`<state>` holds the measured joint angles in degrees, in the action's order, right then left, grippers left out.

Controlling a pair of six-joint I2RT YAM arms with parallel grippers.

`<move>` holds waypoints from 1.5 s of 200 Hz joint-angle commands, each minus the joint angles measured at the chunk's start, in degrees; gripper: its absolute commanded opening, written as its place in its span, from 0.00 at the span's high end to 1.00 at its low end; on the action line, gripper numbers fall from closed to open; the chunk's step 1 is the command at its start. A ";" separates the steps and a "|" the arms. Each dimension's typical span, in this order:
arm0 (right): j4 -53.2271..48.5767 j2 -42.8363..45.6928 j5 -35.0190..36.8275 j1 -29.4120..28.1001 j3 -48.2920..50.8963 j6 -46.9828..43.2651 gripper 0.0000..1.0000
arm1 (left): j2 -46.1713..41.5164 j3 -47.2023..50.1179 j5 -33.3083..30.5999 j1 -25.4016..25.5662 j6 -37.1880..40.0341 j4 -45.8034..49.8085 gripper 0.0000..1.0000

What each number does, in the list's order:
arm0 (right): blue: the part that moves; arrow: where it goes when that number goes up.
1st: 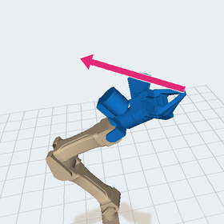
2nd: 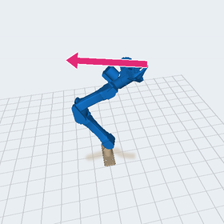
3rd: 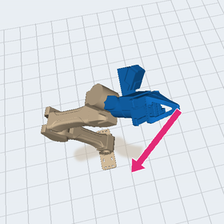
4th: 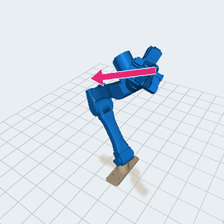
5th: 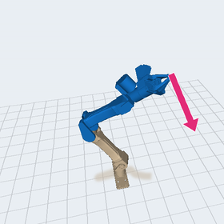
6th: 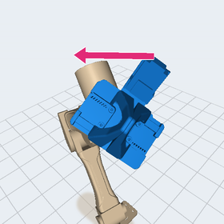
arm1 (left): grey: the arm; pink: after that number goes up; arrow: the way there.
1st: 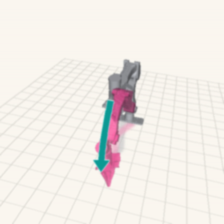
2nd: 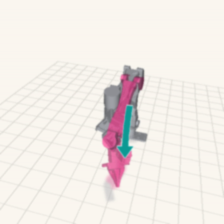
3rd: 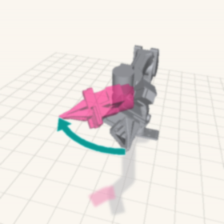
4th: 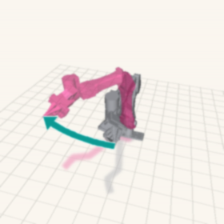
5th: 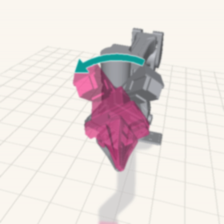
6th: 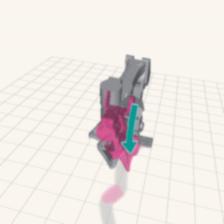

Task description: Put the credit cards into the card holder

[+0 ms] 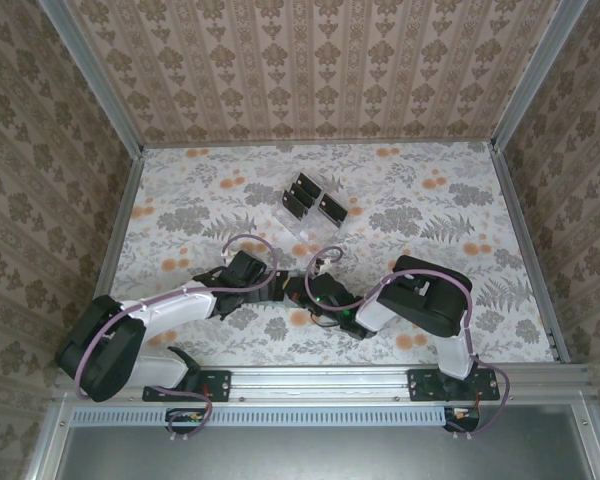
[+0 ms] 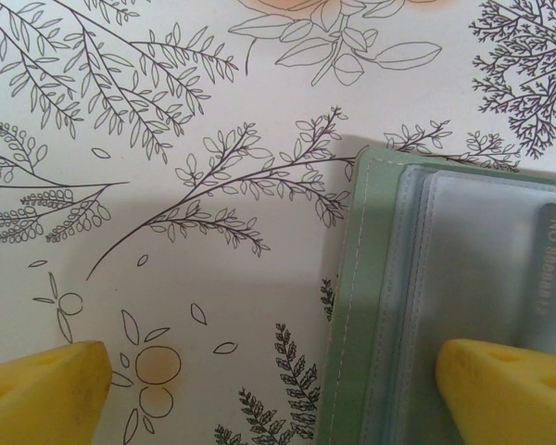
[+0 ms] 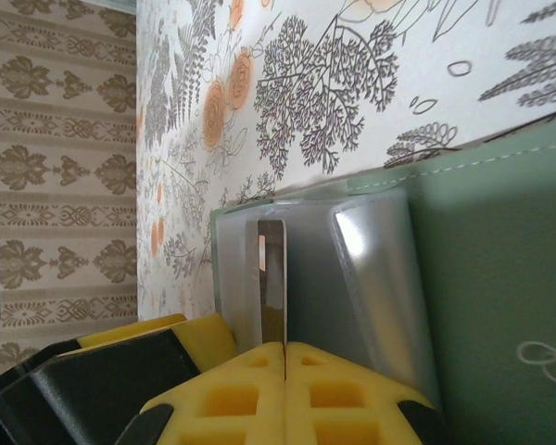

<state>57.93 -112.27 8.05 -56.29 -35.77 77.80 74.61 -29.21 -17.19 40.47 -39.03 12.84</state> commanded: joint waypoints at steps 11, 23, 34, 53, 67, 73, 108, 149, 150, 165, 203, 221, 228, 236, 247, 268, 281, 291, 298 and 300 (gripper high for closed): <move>-6.29 -1.27 -3.51 -0.40 -2.51 -1.09 0.98 | -0.03 1.53 0.40 -0.04 0.44 3.19 0.00; -7.57 -0.82 -3.88 -0.31 -2.86 -1.59 0.79 | -0.16 1.41 0.32 -0.07 0.50 3.32 0.00; -8.46 -0.19 -3.92 -0.31 -2.74 -1.94 0.62 | -0.40 1.11 0.32 -0.07 0.44 3.72 0.00; -9.95 1.03 -3.68 -0.23 -1.99 -2.29 0.50 | -1.50 0.66 0.39 -0.16 0.28 4.16 0.00; -10.71 1.81 -3.59 -0.06 -1.29 -2.48 0.46 | -2.46 0.10 0.39 -0.23 0.11 4.79 0.00; -11.01 2.11 -3.61 -0.01 -0.96 -2.48 0.45 | -2.81 -0.16 0.40 -0.27 0.16 5.06 0.00; -13.31 3.80 -3.81 0.95 0.99 -2.78 0.43 | -5.13 -1.59 -0.12 -0.39 -0.02 6.75 0.00; -19.28 5.43 -6.49 3.64 1.09 -5.11 0.43 | -6.14 -1.98 -0.57 -0.67 0.10 7.38 0.00; -19.62 5.50 -6.57 3.73 1.07 -5.16 0.43 | -6.14 -2.03 -0.57 -0.75 0.10 7.42 0.00; -23.23 6.08 -7.15 4.80 0.61 -6.39 0.43 | -6.14 -2.02 -0.80 -0.82 0.02 7.46 0.00; -30.18 8.66 -8.65 7.94 -0.03 -9.78 0.44 | -5.66 -1.65 -0.74 -1.14 -0.17 6.69 0.00; -33.72 10.23 -10.33 9.15 -1.93 -12.77 0.45 | -5.03 -1.64 -0.56 -1.30 0.00 6.28 0.00; -35.20 10.99 -11.01 9.47 -2.97 -14.29 0.45 | -4.71 -1.64 -0.56 -1.29 0.08 6.09 0.00; -37.53 11.81 -12.05 9.77 -4.50 -16.15 0.46 | -4.36 -1.64 -0.43 -1.37 0.13 5.96 0.00; -40.99 13.12 -12.96 9.80 -6.59 -18.99 0.48 | -3.97 -1.39 -0.30 -1.41 0.09 5.71 0.00; -48.72 14.95 -13.42 9.84 -10.63 -23.99 0.51 | -3.43 -0.74 0.11 -1.37 0.09 4.71 0.00; -53.11 15.23 -13.38 9.91 -13.23 -26.70 0.55 | -3.16 -0.28 0.73 -1.44 0.13 3.76 0.00; -56.35 14.84 -13.35 9.88 -15.22 -28.50 0.59 | -3.07 -0.01 1.01 -1.36 0.00 3.34 0.00; -58.01 14.42 -13.33 9.85 -16.53 -29.62 0.60 | -3.15 0.11 1.17 -1.29 -0.17 2.97 0.00; -58.52 14.24 -13.39 9.92 -16.81 -29.94 0.61 | -3.15 0.12 1.21 -1.27 -0.17 2.91 0.00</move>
<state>11.70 -99.20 -4.25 -46.63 -48.16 55.42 71.09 -29.65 -16.69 39.29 -39.00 17.10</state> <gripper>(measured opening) 0.415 0.997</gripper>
